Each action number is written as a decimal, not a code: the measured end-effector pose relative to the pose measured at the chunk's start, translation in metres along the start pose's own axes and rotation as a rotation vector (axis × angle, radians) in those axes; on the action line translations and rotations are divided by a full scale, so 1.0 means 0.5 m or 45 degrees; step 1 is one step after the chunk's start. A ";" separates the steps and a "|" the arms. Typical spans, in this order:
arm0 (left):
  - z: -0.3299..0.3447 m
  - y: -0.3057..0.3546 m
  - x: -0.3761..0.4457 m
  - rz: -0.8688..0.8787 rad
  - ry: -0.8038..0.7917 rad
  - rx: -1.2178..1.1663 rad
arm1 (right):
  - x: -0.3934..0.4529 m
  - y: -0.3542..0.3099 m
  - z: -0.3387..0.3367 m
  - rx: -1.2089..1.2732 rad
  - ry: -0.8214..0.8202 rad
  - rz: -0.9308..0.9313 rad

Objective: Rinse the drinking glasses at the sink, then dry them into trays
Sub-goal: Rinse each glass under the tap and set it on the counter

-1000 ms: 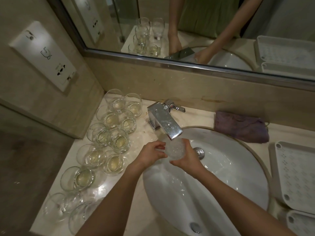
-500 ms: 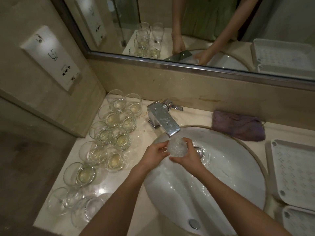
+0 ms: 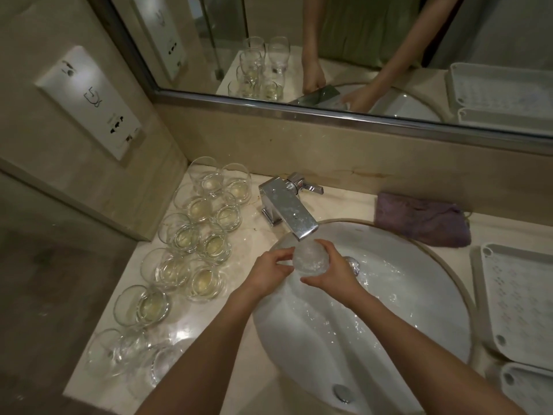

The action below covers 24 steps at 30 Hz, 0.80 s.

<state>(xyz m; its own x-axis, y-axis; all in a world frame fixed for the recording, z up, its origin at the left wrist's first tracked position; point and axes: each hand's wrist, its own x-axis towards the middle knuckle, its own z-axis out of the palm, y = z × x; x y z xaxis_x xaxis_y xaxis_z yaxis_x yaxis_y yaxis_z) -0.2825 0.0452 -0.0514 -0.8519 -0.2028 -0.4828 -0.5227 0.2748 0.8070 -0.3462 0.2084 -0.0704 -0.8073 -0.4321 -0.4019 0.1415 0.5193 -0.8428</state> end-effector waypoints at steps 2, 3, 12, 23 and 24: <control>0.004 0.005 -0.002 0.009 -0.016 0.019 | -0.008 0.005 -0.001 0.036 0.018 0.014; 0.004 0.006 -0.004 0.013 -0.021 0.033 | -0.012 0.007 0.000 0.052 0.024 0.020; -0.008 0.048 -0.040 0.088 -0.079 0.098 | -0.062 -0.035 -0.025 0.045 0.024 -0.017; -0.019 0.149 -0.109 0.269 -0.072 0.342 | -0.140 -0.203 -0.188 -0.970 0.151 -0.506; -0.019 0.153 -0.115 0.271 -0.063 0.354 | -0.147 -0.214 -0.194 -1.190 0.128 -0.510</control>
<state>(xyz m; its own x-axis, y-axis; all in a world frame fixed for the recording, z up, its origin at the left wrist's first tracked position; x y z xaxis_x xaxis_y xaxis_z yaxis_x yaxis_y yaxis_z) -0.2732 0.0691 0.0410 -0.9397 -0.0692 -0.3349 -0.3156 0.5530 0.7711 -0.3577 0.2563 0.0839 -0.7473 -0.6592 -0.0838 -0.6186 0.7362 -0.2746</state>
